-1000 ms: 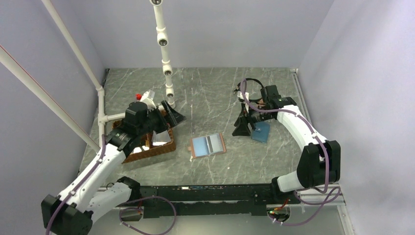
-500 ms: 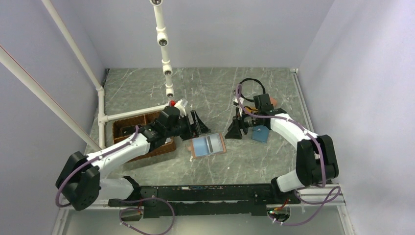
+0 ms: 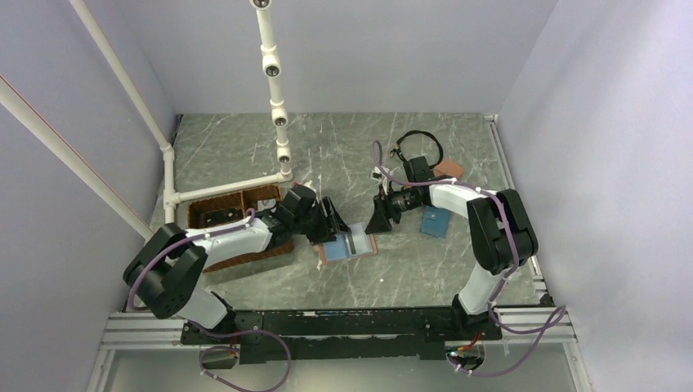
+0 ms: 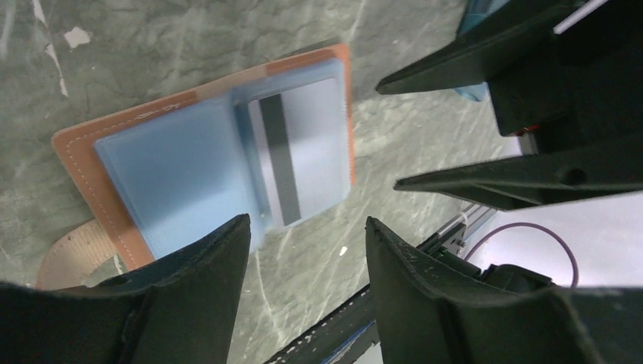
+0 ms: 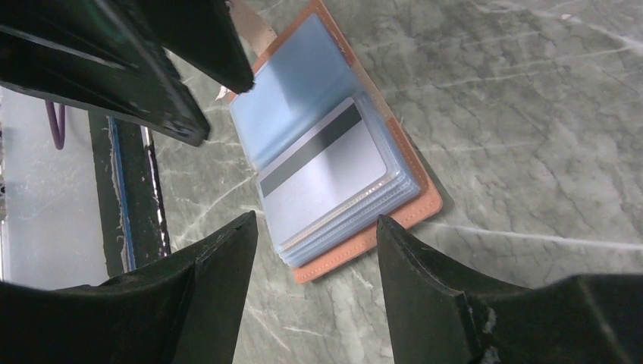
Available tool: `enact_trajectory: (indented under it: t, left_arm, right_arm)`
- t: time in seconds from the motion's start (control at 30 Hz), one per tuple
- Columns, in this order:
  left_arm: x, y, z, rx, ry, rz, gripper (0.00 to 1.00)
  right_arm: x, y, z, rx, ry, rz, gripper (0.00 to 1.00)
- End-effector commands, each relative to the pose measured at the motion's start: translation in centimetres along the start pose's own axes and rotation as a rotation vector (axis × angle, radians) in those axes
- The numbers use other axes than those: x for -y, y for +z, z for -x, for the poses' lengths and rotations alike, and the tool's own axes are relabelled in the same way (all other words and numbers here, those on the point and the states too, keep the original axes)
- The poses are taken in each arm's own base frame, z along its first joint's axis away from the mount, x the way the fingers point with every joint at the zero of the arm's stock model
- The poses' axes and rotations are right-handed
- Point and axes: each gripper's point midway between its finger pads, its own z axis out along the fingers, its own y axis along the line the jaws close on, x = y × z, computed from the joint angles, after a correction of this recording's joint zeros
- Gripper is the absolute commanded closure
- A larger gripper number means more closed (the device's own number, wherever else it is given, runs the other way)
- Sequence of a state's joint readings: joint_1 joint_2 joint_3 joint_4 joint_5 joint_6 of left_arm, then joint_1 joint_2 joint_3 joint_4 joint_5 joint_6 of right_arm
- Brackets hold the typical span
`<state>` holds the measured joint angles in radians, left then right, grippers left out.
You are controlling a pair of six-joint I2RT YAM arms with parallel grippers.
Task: Take the credit cards out of the card holder
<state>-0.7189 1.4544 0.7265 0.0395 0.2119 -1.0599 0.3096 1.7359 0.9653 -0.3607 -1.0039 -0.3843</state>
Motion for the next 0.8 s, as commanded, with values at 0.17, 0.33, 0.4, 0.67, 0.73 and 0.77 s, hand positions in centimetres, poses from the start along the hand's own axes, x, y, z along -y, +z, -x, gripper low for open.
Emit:
enact_trajectory:
  t: [0.17, 0.33, 0.4, 0.67, 0.73, 0.77]
  left_arm:
    - [0.4, 1.8, 0.1, -0.033, 0.009, 0.013, 0.44]
    - [0.0, 2.6, -0.3, -0.06, 0.003, 0.016, 0.48]
    - [-0.1, 2.8, -0.4, -0.07, 0.003, 0.021, 0.49]
    - [-0.6, 3.5, -0.8, -0.098, 0.002, 0.03, 0.49]
    - [-0.5, 3.7, -0.9, -0.103, 0.003, 0.028, 0.5]
    - [-0.5, 3.7, -1.0, -0.106, 0.004, 0.028, 0.5]
  right_arm:
    - [-0.7, 0.8, 1.1, -0.009, 0.392, -0.029, 0.67]
    - [-0.9, 1.1, 0.9, -0.01, 0.441, -0.019, 0.73]
    - [-1.0, 1.2, 0.9, -0.01, 0.444, -0.012, 0.73]
    - [-0.6, 1.3, 0.4, -0.022, 0.441, -0.041, 0.72]
    - [-0.3, 1.3, 0.1, -0.03, 0.441, -0.063, 0.69]
    - [-0.2, 1.2, 0.0, -0.032, 0.441, -0.072, 0.68]
